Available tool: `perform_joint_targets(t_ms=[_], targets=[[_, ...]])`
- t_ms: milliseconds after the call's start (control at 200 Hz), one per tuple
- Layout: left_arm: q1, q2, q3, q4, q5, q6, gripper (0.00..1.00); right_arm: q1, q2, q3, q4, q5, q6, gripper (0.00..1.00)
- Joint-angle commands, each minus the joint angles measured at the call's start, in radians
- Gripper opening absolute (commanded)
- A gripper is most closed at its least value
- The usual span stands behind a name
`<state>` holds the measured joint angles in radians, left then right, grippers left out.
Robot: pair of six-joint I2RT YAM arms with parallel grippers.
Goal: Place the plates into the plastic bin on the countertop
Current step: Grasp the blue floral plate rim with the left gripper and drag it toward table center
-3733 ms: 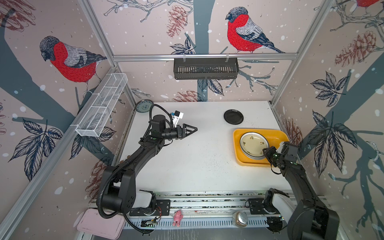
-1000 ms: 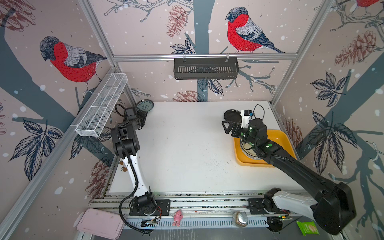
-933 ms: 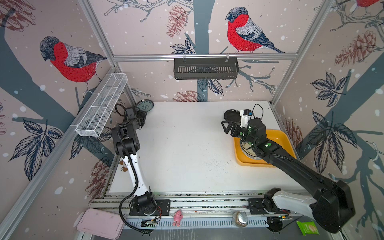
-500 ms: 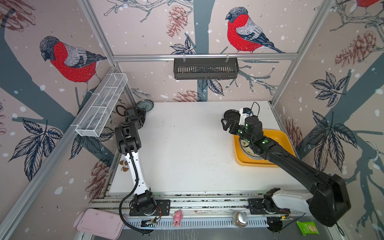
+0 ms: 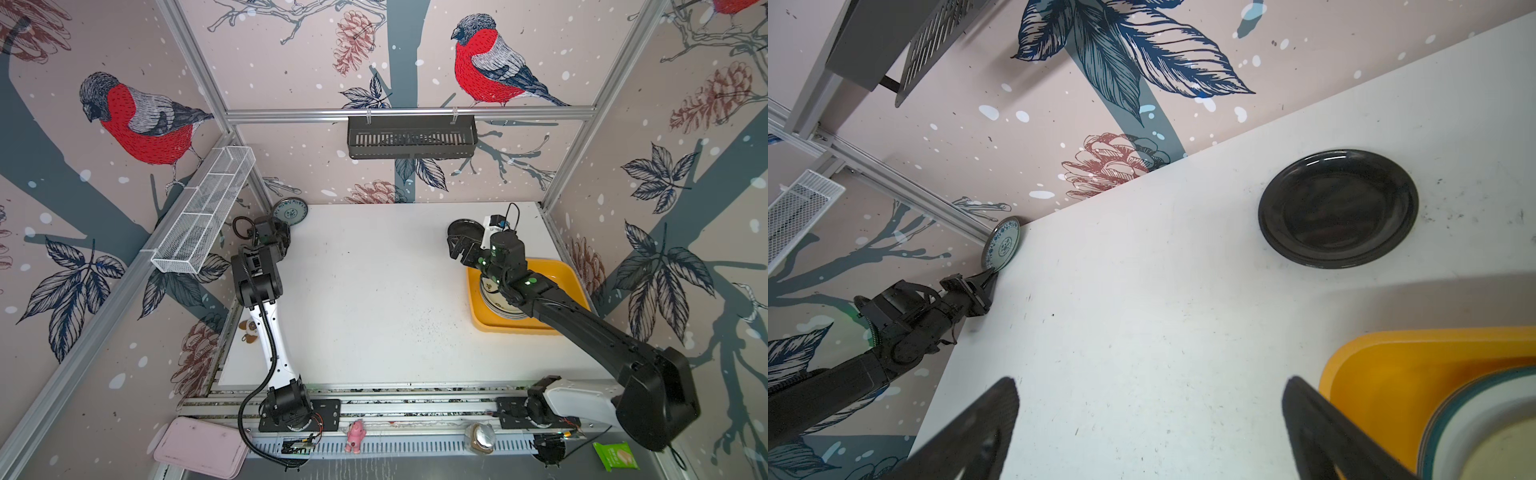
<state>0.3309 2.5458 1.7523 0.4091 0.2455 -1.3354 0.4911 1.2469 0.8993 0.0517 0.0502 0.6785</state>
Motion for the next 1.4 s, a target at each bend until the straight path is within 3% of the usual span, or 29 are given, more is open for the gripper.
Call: perform_joint_targets(t_ms=[0,210,495,846,981,1111,1211,1396], targets=[[0.003,0.025,-0.034,-0.211,-0.045,-0.009,0.11,-0.016,0.002,-0.008,0.017,0.008,0.011,1.00],[0.005,0.008,-0.075,-0.164,-0.033,-0.016,0.00,-0.043,-0.012,-0.034,0.029,-0.004,0.021,1.00],[0.005,-0.063,-0.156,-0.064,0.025,0.007,0.00,-0.051,-0.084,-0.080,0.010,0.037,0.035,1.00],[0.001,-0.309,-0.396,-0.045,0.142,0.124,0.00,-0.077,-0.325,-0.214,-0.156,0.267,0.175,1.00],[-0.009,-0.416,-0.490,-0.065,0.206,0.187,0.00,-0.075,-0.399,-0.261,-0.172,0.249,0.195,1.00],[-0.037,-0.509,-0.571,-0.117,0.252,0.262,0.00,-0.064,-0.469,-0.295,-0.179,0.237,0.215,1.00],[-0.075,-0.575,-0.658,-0.052,0.261,0.230,0.00,-0.057,-0.528,-0.319,-0.189,0.237,0.226,1.00],[-0.192,-0.627,-0.647,-0.132,0.301,0.276,0.00,-0.054,-0.604,-0.345,-0.226,0.221,0.227,1.00]])
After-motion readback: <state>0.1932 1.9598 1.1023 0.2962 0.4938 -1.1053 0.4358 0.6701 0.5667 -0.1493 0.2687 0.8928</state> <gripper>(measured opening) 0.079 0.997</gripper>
